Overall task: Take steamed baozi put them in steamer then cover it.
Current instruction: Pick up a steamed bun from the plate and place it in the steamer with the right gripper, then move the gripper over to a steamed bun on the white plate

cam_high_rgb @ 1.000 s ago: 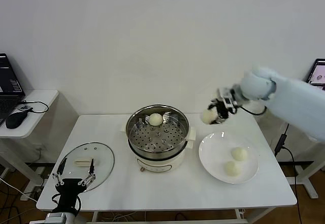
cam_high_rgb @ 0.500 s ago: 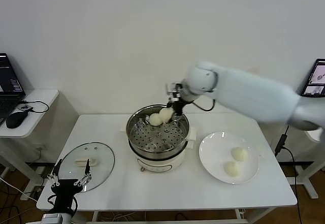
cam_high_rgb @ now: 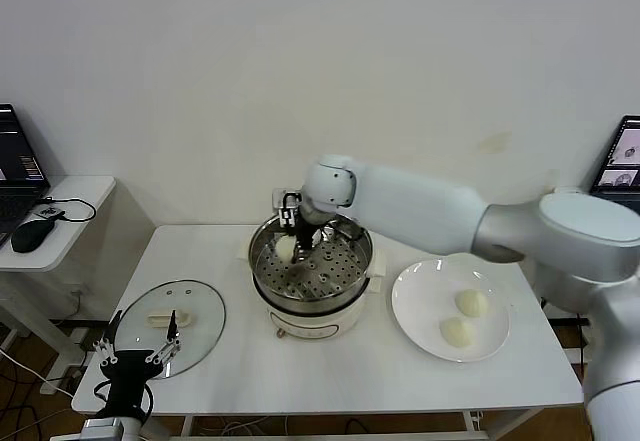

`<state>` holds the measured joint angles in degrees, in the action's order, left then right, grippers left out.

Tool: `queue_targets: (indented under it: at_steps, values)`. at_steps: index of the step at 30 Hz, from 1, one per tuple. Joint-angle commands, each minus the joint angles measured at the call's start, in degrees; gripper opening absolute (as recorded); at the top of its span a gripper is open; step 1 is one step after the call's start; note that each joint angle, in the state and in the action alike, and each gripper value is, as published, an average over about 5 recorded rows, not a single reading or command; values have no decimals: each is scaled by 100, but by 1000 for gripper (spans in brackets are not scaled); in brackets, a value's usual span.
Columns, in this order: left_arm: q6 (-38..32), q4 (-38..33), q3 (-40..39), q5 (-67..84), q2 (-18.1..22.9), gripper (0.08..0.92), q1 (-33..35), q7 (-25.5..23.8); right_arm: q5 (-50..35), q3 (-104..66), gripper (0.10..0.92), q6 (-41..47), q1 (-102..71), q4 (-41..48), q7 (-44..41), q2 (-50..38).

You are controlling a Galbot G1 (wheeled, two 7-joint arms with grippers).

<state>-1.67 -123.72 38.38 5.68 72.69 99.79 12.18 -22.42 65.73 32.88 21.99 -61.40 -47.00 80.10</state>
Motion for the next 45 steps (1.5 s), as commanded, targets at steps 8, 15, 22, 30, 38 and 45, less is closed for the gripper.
queue_targets:
  at_steps: [8,15,22,30,38,45]
  values:
    - [0,33,16,24,5,823,-32,-2,160,-136,602,-17,-356,765,210,576]
    - [2,15,32,31,0,823,-26,-5,150,-164,719,-16,-146,354,-33,237]
    - [64,-112,82,92,-8,823,-46,-30,239,0,820,-437,654,-850,-851,-973]
    - [107,-216,89,99,-60,823,-13,-48,569,366,823,-1138,1625,-2131,-1745,-2999]
    - [110,-255,70,69,-81,823,67,-52,1360,329,823,-1577,1312,-3076,-2164,-4958]
    - [104,-253,-26,-50,-15,823,144,-48,2250,-390,823,-1726,-146,-3405,-1995,-5808]
